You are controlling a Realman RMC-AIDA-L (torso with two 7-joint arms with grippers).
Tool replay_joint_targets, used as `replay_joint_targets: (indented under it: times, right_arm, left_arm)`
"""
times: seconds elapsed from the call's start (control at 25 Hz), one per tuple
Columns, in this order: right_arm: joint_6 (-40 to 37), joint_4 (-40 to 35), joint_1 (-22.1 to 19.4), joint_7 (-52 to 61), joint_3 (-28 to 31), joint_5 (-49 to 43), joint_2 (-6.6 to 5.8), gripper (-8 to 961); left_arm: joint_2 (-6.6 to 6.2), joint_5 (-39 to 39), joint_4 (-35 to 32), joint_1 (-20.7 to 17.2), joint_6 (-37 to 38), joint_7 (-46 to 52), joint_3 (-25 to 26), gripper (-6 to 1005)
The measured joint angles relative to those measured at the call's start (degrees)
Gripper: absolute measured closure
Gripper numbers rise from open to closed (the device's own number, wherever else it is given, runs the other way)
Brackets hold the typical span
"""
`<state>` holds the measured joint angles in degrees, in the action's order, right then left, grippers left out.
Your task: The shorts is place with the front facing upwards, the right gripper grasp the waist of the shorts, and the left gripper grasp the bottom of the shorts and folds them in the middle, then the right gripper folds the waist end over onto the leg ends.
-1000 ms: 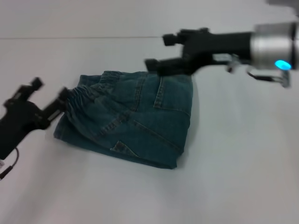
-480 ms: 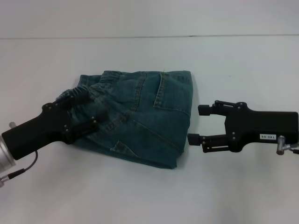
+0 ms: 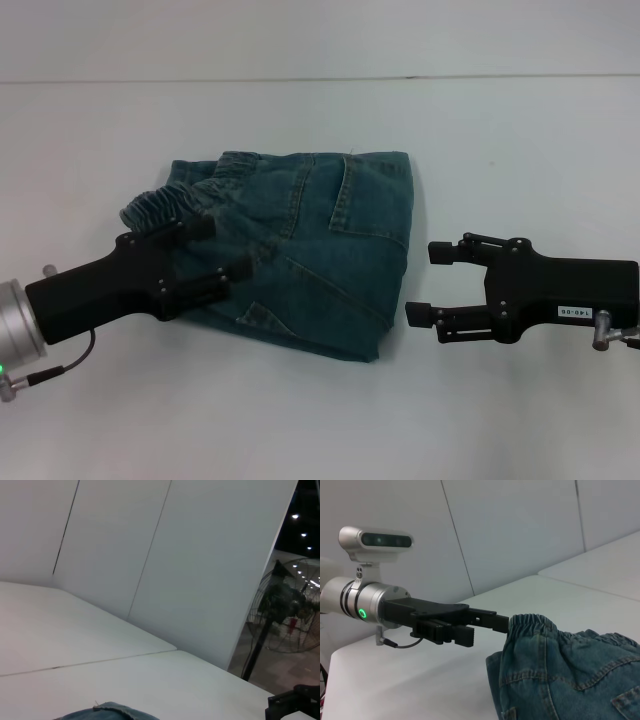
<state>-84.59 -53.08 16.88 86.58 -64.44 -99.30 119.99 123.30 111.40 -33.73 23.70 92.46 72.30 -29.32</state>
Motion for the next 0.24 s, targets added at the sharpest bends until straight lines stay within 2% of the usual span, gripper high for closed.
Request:
replay_joint_targets:
  times: [0.24]
  right_arm:
    - [0.18,0.04,-0.01,-0.04,0.02,0.08,-0.02,-5]
  left_arm:
    - [0.17,0.10,-0.14,-0.81,-0.01,0.63,0.13,146]
